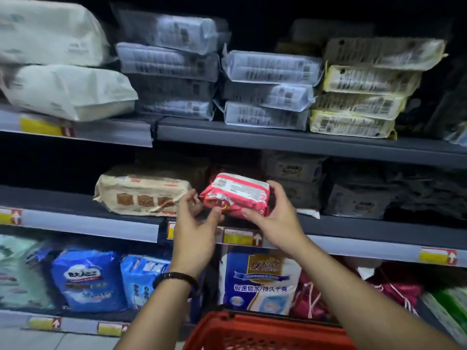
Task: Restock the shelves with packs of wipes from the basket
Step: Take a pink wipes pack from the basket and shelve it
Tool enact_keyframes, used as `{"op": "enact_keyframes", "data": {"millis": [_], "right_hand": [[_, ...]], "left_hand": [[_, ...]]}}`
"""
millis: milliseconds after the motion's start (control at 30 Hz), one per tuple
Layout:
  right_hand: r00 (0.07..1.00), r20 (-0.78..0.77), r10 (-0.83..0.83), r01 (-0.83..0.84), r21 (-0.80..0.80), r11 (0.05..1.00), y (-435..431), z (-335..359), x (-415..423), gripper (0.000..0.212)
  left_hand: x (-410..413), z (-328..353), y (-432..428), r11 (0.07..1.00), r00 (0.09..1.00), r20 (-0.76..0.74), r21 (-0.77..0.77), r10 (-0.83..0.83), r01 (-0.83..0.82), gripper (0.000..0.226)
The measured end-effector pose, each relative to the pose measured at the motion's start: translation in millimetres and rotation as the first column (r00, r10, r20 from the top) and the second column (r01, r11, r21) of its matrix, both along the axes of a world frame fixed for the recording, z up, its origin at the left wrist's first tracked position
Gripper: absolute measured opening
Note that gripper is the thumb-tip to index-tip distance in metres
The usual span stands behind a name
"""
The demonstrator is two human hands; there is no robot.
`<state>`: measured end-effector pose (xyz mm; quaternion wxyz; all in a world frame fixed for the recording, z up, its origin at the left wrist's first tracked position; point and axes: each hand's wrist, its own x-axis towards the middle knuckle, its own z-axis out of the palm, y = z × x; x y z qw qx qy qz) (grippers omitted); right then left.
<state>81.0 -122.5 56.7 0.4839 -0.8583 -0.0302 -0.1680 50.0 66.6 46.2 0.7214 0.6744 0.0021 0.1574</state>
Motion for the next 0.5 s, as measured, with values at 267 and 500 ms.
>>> {"op": "enact_keyframes", "data": {"millis": [267,500], "right_hand": [[0.997,-0.056,-0.059,0.04,-0.3,0.953,23,-14,31,0.071],[0.995,-0.056,-0.078,0.057,-0.308,0.95,19,-11,24,0.071]], "left_hand": [[17,-9,17,0.825,0.998,0.036,0.562,0.052,-0.064,0.063],[17,-23,1,0.635,0.993,-0.097,0.772,0.068,0.032,0.095]]}}
